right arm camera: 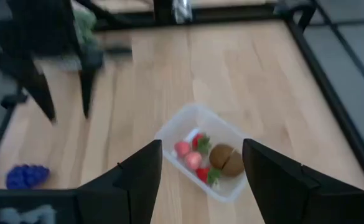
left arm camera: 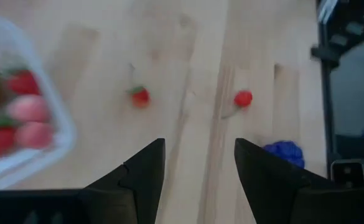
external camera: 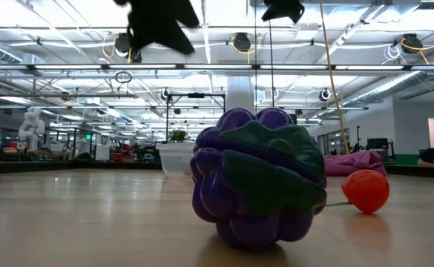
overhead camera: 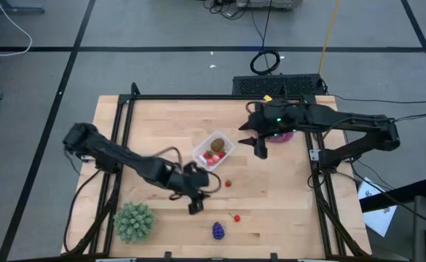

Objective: Pick and placing Produce into tupperware
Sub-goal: Put the red raspberry into the transparent bin

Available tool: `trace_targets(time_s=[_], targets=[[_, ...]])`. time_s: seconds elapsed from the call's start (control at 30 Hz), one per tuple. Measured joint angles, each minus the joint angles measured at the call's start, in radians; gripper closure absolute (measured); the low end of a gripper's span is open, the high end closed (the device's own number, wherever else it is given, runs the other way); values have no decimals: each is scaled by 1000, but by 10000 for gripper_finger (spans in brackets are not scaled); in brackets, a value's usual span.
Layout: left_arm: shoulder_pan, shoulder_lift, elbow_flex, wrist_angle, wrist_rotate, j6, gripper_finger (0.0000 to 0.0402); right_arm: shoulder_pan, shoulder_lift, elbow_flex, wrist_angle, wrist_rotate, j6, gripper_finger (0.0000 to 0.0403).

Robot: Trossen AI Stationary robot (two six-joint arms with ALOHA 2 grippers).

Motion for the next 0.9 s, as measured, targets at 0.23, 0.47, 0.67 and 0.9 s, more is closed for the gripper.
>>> trace_targets(time_s=[0.23, 0.47, 0.67, 0.9], targets=[[36, 236, 152, -5, 104, 59, 204, -2, -85, 0, 64, 0, 8, 188], [96, 435, 429, -231, 129, 217, 204, -4, -147, 0, 90, 0, 7, 188], [133, 499, 503, -364, 77, 237, 204, -5, -193, 0, 102, 0, -10, 188], [169, 515, 502, -340, 77, 212, 204, -13, -241, 0, 139, 92, -82, 188]])
